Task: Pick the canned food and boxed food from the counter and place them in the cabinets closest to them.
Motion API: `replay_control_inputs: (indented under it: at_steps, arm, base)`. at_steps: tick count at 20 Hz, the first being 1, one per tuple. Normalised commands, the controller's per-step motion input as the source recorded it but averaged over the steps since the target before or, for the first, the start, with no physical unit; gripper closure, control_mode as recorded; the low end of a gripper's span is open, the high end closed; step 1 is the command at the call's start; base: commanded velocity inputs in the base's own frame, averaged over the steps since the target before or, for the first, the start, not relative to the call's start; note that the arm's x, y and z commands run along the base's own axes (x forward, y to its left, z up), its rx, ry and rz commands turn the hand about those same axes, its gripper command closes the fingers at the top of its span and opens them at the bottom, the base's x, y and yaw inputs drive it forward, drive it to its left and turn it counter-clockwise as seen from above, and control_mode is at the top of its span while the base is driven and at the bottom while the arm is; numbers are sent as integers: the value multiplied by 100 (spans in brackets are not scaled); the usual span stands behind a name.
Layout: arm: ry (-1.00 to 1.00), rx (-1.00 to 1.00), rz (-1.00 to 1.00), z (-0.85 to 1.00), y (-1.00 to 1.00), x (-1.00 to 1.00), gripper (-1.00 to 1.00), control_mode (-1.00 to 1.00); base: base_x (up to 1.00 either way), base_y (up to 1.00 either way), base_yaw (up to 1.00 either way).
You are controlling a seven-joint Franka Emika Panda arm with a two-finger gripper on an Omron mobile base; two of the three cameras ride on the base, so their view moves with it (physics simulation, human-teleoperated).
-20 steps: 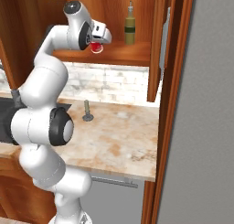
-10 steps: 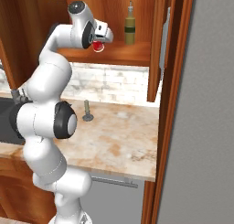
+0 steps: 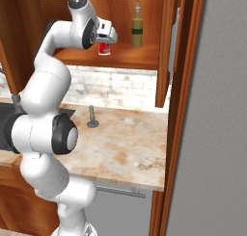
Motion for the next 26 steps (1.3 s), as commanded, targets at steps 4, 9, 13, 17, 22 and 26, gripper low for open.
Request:
replay_control_inputs:
  at_steps: [4,9,13,17,22,26]
  arm:
    - [-2,-4,12,0,-7,-92,-100,-100]
    - [-6,-4,10,-23,-12,-100,-100,-100]
    - [-6,-5,7,-37,-18,-100,-100,-100]
    - [-6,-5,6,-39,-22,-100,-100,-100]
    - [-5,-7,5,-38,-23,-100,-100,-100]
    - [-3,-11,3,-28,-10,-94,-100,-100]
  base:
    - [0,0,0]
    - [0,0,0]
    - [0,0,0]
    - [0,0,0]
    - [0,0,0]
    - [0,0,0]
